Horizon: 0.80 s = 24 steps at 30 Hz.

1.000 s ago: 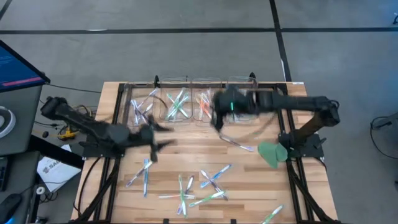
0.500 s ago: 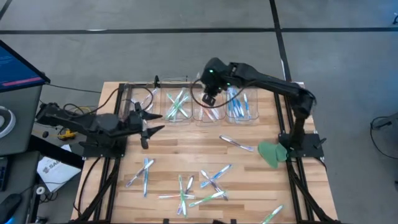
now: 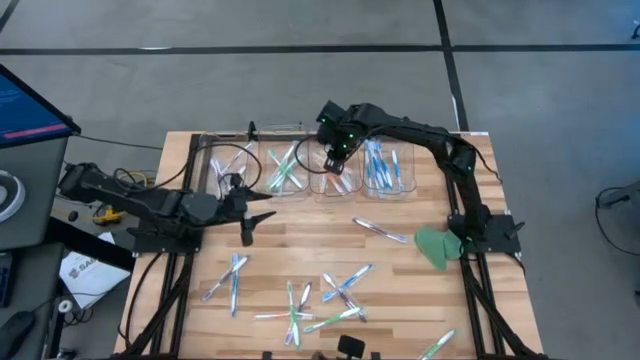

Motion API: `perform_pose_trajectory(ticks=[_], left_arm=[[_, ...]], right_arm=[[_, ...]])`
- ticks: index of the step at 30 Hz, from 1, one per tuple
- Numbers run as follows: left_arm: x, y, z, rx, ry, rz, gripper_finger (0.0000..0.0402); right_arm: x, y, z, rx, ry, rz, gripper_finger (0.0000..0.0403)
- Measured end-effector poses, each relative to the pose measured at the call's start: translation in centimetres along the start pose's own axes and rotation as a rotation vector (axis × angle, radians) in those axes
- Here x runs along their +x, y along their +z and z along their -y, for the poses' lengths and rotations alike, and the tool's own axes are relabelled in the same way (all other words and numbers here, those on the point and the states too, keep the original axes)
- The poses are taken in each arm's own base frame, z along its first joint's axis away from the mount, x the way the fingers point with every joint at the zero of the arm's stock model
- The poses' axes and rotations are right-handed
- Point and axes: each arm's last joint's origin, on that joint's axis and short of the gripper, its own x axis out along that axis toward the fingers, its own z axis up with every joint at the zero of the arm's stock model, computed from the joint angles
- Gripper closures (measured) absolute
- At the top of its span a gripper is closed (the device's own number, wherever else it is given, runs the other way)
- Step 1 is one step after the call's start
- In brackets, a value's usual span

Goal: Pick & Place Toothbrushes
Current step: Put the orange toothbrush into the middle right transparent bin, then put the violet toothbrush into the left transparent bin

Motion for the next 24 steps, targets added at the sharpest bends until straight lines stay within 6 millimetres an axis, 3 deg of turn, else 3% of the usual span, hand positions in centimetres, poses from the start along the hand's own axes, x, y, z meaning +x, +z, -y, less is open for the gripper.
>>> perform_pose_trajectory(ticks=[5, 10, 15, 19, 24], left_arm=[[0.4, -0.4, 0.2, 0.025, 0.000, -0.037, 0.0209], [0.4, -0.6, 0.2, 0.033, 0.000, -0.050, 0.0209], [0.4, -0.6, 0.3, 0.015, 0.001, -0.051, 0.0209], [0.5, -0.9, 0.5, -0.060, -0.012, -0.061, 0.0209], [0.8, -3.7, 0.8, -0.091, -0.041, -0.122, 0.0209]], right_arm=[[-0.7, 0.3, 0.6, -0.005, -0.022, 0.017, 0.0271], [-6.0, 1.0, -0.7, -0.007, -0.010, -0.006, 0.0248], [-9.1, 0.0, -3.9, -0.054, 0.032, -0.144, 0.0242], [-9.1, -0.5, -7.0, -0.108, 0.073, -0.188, 0.0242], [-9.5, -2.1, -11.0, -0.217, 0.193, -0.229, 0.0249]])
